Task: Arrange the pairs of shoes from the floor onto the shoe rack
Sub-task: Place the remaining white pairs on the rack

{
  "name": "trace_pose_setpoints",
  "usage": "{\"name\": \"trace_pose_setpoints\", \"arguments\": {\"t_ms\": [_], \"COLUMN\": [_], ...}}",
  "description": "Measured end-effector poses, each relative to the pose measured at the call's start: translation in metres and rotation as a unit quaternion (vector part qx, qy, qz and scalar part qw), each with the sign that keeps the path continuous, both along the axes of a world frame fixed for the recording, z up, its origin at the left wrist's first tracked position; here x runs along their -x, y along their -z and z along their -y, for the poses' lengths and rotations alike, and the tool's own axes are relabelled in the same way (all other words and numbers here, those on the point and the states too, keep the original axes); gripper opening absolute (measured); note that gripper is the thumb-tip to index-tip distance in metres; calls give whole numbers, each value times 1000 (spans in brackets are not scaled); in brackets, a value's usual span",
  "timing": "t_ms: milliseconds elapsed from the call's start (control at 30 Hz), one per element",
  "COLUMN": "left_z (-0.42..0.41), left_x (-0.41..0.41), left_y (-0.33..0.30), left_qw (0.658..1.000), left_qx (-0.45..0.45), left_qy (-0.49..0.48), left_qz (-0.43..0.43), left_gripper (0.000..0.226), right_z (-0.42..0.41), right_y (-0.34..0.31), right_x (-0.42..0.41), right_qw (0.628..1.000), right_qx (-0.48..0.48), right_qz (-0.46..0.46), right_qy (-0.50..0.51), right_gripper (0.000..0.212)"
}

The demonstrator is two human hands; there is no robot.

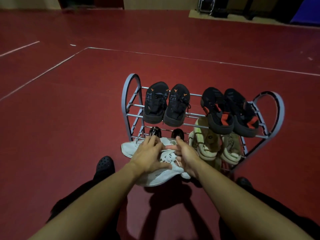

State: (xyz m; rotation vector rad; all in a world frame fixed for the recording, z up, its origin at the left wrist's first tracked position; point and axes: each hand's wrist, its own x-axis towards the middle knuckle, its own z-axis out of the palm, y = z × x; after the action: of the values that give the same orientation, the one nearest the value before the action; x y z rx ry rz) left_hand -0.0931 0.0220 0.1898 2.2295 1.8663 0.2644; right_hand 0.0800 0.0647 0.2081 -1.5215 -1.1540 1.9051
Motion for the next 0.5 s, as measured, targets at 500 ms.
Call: {"name": "trace_pose_setpoints", "arguments": {"t_ms": [500], "left_z": [23], "left_x": [-8], "left_y": [-14], "left_qw": [982], "left_qx": [-32], "left_qy": [-43], "left_qz": [180], "left_gripper": [39], "right_z": [34], "right_y": [-21], "right_x": [-25], "right_qw": [996], "right_qx": [6], "right_qz": [-62], "right_qy": [64], "right_gripper": [51]}}
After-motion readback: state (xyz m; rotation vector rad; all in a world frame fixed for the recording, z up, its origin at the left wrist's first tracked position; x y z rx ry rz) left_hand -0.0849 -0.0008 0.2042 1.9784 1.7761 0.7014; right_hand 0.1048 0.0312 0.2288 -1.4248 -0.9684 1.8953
